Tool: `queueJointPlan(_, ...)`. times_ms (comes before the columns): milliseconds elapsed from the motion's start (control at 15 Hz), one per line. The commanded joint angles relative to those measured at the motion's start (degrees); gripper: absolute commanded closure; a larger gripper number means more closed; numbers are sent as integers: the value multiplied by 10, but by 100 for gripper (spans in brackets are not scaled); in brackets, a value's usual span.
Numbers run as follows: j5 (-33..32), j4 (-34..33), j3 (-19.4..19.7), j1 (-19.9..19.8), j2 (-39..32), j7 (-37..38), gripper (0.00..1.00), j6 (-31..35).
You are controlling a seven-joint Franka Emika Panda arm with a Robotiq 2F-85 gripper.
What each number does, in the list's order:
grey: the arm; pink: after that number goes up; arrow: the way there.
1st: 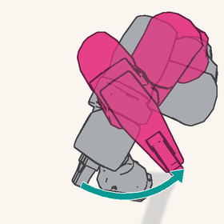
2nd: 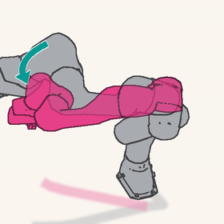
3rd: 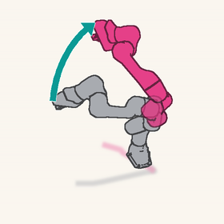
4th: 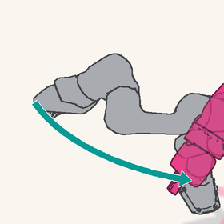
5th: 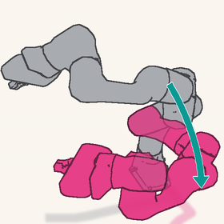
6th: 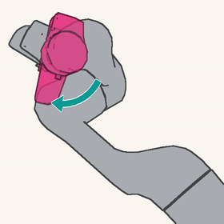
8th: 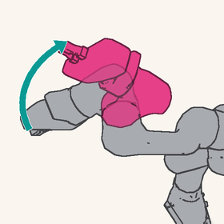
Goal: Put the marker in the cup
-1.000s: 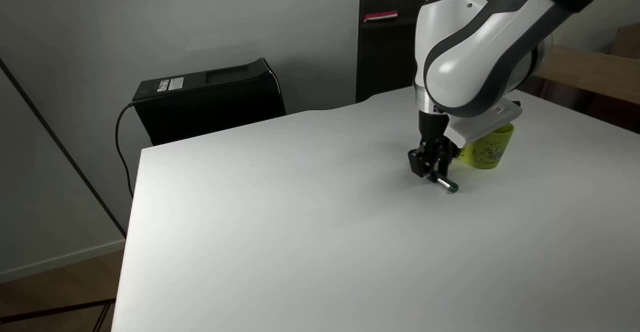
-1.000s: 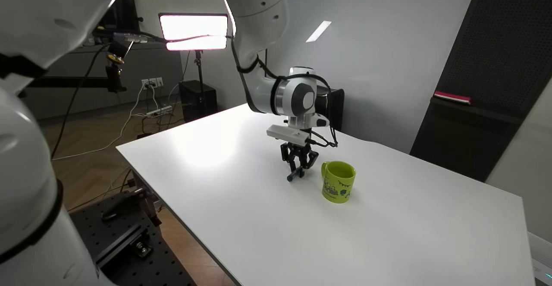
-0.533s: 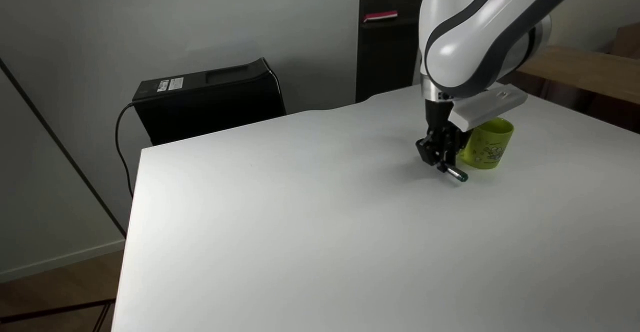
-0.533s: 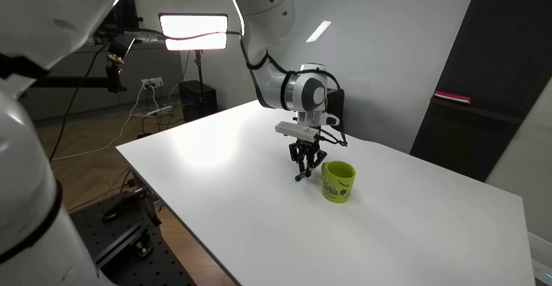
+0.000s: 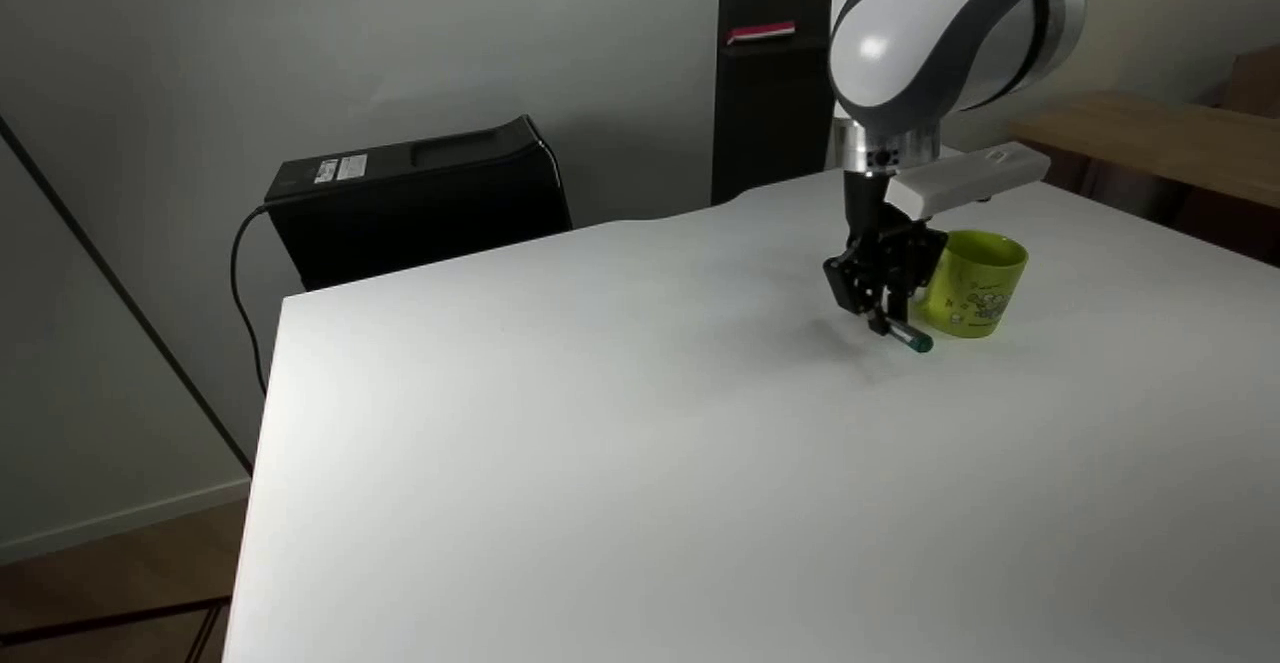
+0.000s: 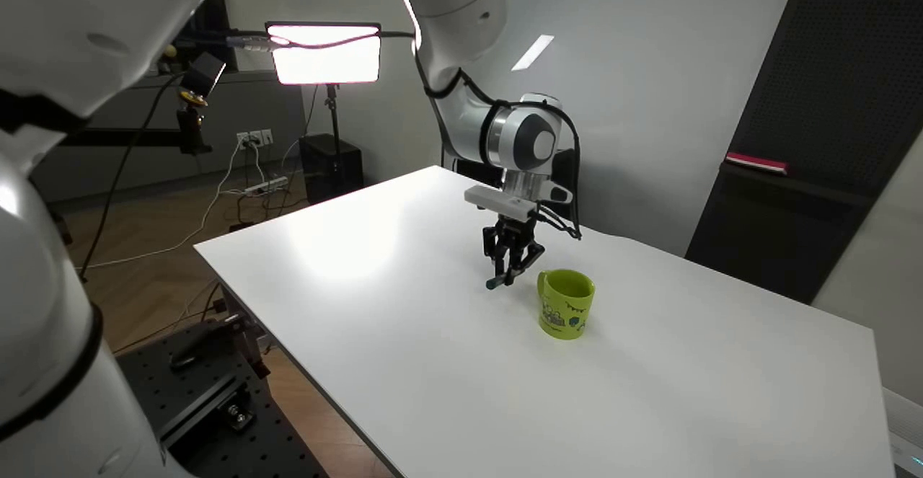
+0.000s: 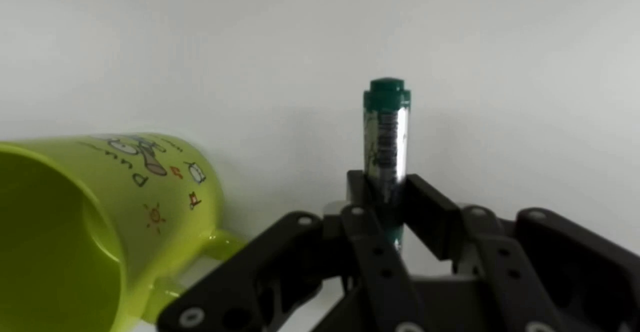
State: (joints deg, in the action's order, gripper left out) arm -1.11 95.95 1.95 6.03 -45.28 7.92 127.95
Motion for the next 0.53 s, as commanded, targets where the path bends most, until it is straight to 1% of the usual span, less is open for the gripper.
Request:
queueJointPlan(0, 24, -34, -15, -21, 8, -2, 94, -60)
queueJointPlan(333, 37, -50, -12, -33, 21, 4, 94, -103)
queueJointPlan(467, 51, -57, -16, -43, 26, -1, 94, -128)
